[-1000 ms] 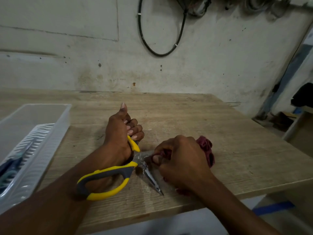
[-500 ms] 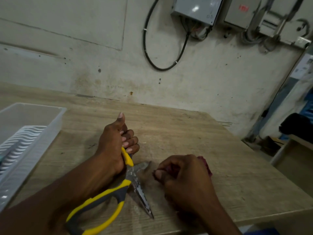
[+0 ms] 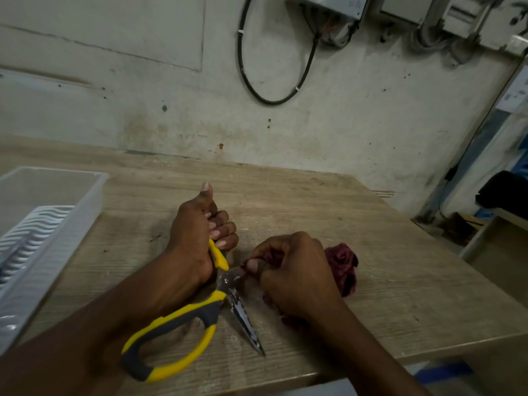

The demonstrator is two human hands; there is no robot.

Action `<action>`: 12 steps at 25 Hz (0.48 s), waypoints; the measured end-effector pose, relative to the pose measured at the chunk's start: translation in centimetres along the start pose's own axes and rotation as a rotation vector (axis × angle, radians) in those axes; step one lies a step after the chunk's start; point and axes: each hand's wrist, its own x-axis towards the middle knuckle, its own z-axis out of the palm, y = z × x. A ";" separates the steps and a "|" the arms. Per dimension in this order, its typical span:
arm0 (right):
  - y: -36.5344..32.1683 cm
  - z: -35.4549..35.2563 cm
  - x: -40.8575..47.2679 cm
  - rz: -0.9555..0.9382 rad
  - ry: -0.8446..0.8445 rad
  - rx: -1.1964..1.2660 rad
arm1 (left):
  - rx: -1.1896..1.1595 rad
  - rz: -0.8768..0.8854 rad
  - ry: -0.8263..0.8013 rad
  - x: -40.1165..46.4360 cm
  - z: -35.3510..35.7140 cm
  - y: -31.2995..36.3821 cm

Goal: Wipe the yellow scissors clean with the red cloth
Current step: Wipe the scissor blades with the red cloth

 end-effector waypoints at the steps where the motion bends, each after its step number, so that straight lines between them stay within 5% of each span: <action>1: -0.2 0.0 -0.2 -0.004 -0.025 0.032 | 0.001 0.005 -0.001 0.0 -0.1 0.0; 12: -0.9 0.2 -1.2 -0.036 0.006 0.049 | -0.015 -0.009 0.005 -0.2 -0.1 0.1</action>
